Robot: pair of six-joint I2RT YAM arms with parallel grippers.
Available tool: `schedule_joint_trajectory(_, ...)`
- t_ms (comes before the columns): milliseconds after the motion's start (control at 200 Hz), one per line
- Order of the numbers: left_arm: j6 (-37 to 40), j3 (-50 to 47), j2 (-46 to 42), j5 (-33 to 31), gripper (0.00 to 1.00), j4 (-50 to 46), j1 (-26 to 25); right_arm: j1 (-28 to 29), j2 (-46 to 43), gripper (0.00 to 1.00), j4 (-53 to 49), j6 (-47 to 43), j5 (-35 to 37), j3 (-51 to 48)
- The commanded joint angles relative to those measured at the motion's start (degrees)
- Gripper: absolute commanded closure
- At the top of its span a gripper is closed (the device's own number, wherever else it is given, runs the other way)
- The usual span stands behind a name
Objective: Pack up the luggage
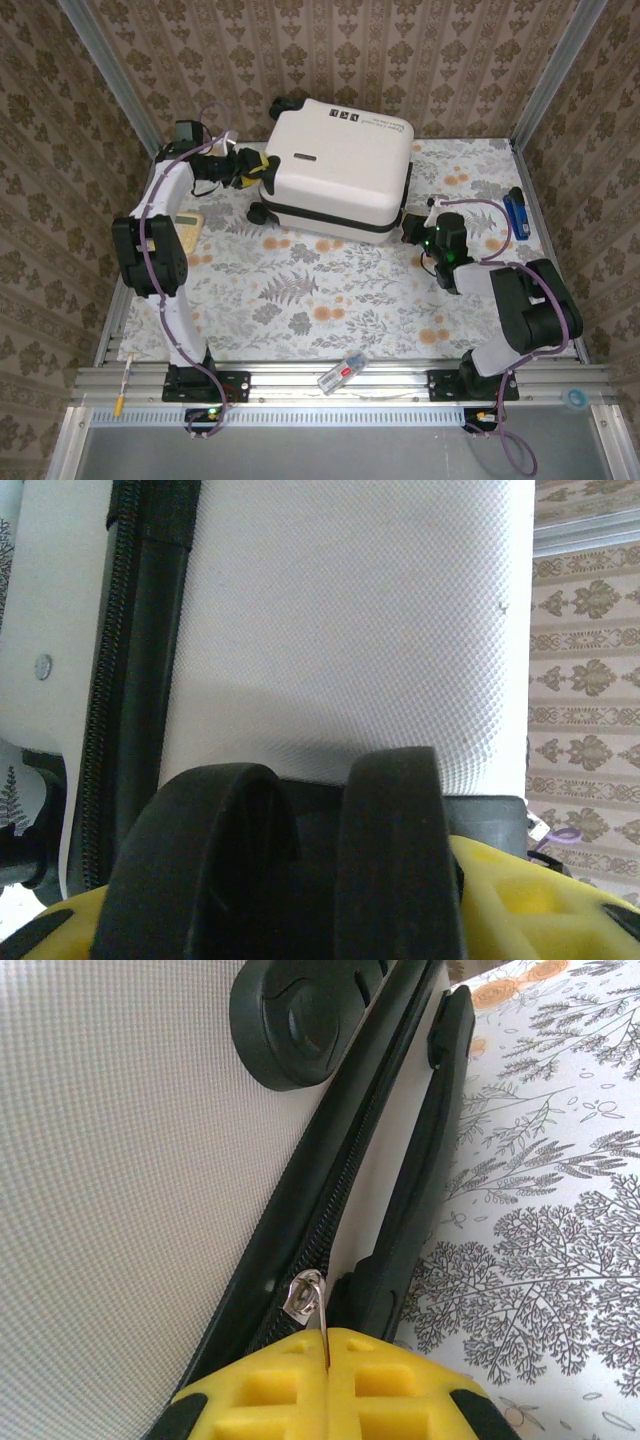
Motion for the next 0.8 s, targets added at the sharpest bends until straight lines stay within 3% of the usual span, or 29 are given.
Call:
schedule_joint_trajectory(0, 17.09, 0.06, 2.36, -15.88, 1.0, -0.37, 1.5, -4.31, 1.0, 1.0, 10.04, 1.67, 9.35, 5.24)
schedule_joint_trajectory(235, 17.39, 0.19, 3.29, -13.79, 1.0, -0.16, 1.6, -8.4, 6.62, 1.0, 13.76, 4.5, 3.0, 10.5)
schedule_joint_trajectory(420, 17.77, 0.57, 3.2, -13.71, 1.0, -0.59, 1.64, -8.12, 5.84, 1.0, 19.59, 6.59, -3.62, 6.6)
schedule_joint_trajectory(625, 18.95, -0.53, 1.94, -12.88, 1.0, -0.52, 2.36, -4.09, -3.06, 1.0, 19.24, 6.49, -5.74, -3.85)
schedule_joint_trajectory(795, 19.89, -0.43, 2.14, -11.41, 1.0, -0.73, 3.1, 0.2, -11.8, 1.0, 11.84, 1.7, 0.64, -7.76)
